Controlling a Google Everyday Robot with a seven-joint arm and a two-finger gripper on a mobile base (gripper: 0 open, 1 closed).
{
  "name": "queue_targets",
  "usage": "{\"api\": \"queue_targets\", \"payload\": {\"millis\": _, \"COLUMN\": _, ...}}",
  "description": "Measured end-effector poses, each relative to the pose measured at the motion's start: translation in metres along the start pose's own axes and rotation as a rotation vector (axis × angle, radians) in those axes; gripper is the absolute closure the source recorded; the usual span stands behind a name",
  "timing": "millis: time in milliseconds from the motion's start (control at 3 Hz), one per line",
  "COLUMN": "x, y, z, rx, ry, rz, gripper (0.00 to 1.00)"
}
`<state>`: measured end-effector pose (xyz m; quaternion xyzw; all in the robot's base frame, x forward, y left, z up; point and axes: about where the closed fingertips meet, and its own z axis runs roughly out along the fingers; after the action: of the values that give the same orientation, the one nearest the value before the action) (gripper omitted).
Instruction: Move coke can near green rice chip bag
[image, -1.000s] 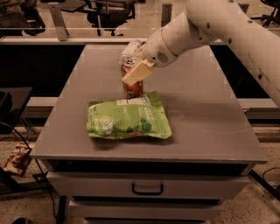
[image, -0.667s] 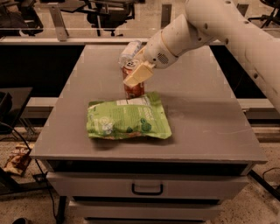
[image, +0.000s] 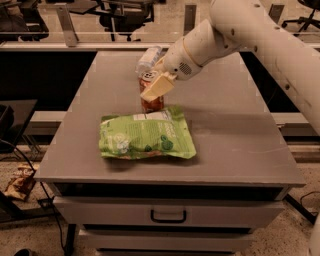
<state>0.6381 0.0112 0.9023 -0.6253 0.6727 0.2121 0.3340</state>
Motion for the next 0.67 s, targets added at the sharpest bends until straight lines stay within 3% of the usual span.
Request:
{"api": "queue_targets", "payload": {"millis": 333, "x": -0.0002, "y": 0.0007, "z": 0.0026, "rx": -0.005, "ry": 0.0, "rz": -0.001, "gripper": 0.12}}
{"api": "queue_targets", "payload": {"millis": 667, "x": -0.0005, "y": 0.0013, "z": 0.0049, "rx": -0.009, "ry": 0.0, "rz": -0.001, "gripper": 0.0}}
